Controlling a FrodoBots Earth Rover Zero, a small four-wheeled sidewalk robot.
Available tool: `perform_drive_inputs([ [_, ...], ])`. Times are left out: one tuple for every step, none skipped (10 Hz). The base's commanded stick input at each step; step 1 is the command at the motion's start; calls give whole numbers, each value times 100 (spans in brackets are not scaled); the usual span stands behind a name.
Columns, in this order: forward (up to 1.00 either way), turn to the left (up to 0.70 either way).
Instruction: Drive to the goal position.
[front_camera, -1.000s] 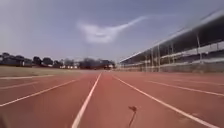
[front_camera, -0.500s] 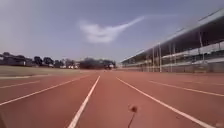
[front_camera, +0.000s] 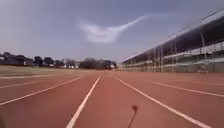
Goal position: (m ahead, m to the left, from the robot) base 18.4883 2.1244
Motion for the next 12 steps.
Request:
perform_drive_inputs([
  [70,0],
  [70,0],
  [70,0],
  [70,0],
  [70,0],
  [70,0],
  [70,0],
  [70,0],
  [70,0],
  [70,0],
  [70,0],
  [70,0],
])
